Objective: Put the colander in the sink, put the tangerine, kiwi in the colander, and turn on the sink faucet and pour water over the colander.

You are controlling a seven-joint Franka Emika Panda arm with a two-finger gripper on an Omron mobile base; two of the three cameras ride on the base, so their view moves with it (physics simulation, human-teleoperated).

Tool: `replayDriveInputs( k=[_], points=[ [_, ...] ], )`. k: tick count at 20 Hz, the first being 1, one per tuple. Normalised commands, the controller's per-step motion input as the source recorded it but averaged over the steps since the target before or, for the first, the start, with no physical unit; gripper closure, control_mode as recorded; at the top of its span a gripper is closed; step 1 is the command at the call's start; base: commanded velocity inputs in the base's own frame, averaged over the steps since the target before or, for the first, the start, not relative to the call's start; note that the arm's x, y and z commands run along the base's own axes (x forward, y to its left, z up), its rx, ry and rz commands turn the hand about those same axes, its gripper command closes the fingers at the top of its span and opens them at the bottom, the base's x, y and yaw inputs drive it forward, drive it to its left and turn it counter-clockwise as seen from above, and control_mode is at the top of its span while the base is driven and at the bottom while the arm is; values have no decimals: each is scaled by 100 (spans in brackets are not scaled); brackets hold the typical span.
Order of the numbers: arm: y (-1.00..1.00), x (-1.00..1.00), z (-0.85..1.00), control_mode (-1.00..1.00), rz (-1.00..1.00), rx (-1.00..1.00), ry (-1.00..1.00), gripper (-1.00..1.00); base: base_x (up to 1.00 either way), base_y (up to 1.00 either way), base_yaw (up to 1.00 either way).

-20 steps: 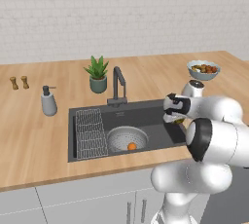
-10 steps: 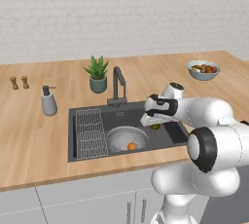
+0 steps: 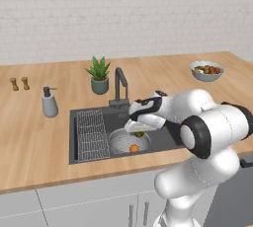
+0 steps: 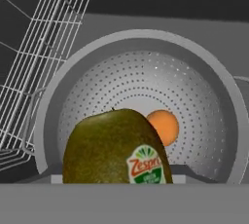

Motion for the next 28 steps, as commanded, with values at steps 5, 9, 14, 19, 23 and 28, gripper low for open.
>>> replayDriveInputs(
  k=[5,9,14,19,23,28],
  points=[
    [42,1,-52,-100,0,0,0,100,0,0,0],
    [41,0,-51,-100,0,0,0,100,0,0,0],
    [17,5,-36,-100,0,0,0,100,0,0,0],
    [0,2,-22,-100,0,0,-1,100,0,0,0],
    [0,1,-7,-100,0,0,0,-100,0,0,0],
    [-3,1,32,-100,0,0,-6,-100,0,0,0]
  ],
)
